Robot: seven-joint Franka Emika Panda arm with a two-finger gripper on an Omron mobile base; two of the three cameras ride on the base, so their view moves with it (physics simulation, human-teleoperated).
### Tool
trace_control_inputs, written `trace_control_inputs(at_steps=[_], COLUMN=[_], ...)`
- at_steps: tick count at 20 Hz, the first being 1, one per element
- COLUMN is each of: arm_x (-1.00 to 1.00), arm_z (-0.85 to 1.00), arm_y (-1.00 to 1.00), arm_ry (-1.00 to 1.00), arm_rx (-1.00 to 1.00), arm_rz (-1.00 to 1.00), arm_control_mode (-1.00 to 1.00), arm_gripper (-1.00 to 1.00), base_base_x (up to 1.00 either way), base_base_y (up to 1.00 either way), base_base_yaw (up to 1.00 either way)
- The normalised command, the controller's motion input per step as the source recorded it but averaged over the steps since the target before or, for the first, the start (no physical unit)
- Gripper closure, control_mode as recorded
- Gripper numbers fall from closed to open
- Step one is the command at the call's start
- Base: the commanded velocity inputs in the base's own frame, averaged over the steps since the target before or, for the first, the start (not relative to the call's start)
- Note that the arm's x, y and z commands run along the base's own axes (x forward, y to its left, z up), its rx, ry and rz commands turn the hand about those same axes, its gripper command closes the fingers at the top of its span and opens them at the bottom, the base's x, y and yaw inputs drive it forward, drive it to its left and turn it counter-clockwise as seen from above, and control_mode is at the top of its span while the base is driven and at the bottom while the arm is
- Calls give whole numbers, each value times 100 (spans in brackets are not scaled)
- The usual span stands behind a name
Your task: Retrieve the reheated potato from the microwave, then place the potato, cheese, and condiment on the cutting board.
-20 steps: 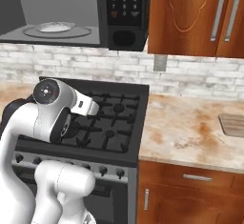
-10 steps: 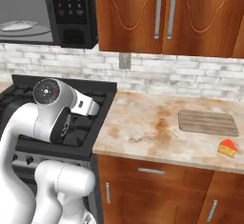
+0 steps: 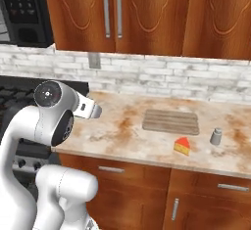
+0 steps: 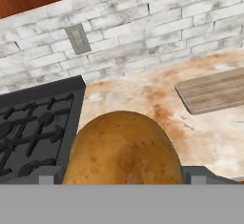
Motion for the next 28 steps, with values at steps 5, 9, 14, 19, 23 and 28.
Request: trace_control_inputs(at_steps=[5, 9, 14, 19, 23, 28], arm_x=[0, 0, 0, 0, 0, 0], arm_z=[0, 0, 0, 0, 0, 0], arm_y=[0, 0, 0, 0, 0, 0], arm_ry=[0, 0, 0, 0, 0, 0], arm_rx=[0, 0, 0, 0, 0, 0], arm_rz=[0, 0, 0, 0, 0, 0], arm_control_mode=[100, 100, 100, 100, 100, 100], arm_gripper=[100, 100, 100, 100, 100, 100], base_base_x=[17, 34, 44, 47, 43, 35], base_base_y=[-74, -66, -57, -40, -24, -17], base_base_yaw=[0, 0, 3, 6, 1, 1])
